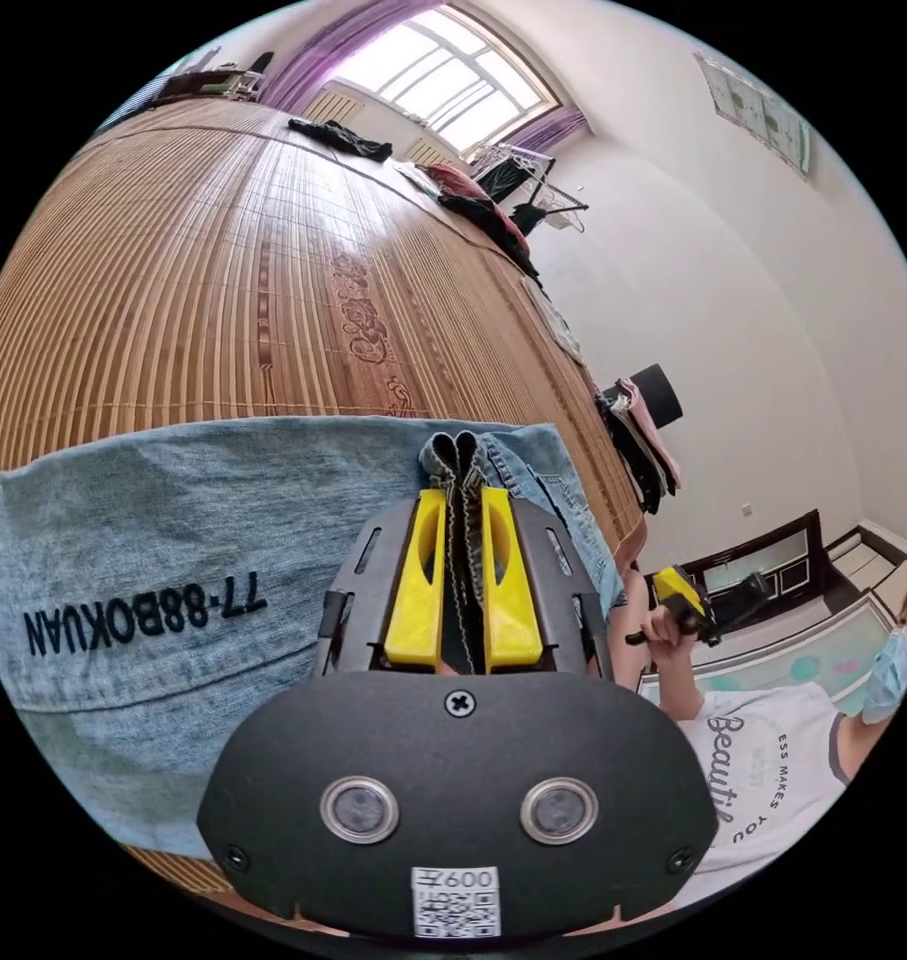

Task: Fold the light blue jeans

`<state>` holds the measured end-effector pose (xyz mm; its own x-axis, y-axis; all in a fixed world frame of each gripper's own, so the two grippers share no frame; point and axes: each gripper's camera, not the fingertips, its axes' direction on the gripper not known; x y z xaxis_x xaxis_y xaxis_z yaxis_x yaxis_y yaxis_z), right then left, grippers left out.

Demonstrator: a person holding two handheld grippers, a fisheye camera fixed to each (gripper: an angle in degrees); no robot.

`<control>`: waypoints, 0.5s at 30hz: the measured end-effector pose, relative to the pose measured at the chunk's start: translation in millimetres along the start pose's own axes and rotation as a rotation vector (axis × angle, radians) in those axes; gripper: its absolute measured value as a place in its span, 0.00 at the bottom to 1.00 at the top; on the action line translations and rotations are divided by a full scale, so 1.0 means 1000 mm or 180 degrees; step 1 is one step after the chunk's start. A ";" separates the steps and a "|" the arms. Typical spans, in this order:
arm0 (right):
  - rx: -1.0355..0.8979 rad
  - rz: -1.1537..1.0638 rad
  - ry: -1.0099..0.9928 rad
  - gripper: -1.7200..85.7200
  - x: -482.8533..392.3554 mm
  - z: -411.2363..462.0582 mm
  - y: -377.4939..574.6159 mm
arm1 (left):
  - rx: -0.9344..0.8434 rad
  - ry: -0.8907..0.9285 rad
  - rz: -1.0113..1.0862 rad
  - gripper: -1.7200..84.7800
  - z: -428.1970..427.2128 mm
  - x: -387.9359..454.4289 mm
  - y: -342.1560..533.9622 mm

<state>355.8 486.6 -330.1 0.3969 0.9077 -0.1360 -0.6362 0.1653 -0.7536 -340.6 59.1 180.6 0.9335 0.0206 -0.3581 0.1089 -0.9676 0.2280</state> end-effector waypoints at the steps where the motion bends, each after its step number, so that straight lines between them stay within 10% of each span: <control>1: -0.0094 0.0092 -0.0035 0.01 0.029 0.002 0.005 | -0.0035 0.0000 0.0034 0.06 0.004 0.005 0.003; 6: -0.0750 0.0211 0.0021 0.01 0.096 0.047 0.018 | -0.0261 -0.0059 0.0166 0.07 0.015 0.023 0.009; 15: 0.0079 0.0302 0.0216 0.02 0.172 -0.007 0.017 | 0.0391 -0.0200 0.0428 0.08 0.001 0.073 0.088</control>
<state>418.2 642.2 -370.8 0.3775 0.8917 -0.2498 -0.6890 0.0902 -0.7191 -263.5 -24.7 174.1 0.9132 -0.1228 -0.3886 -0.0614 -0.9841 0.1667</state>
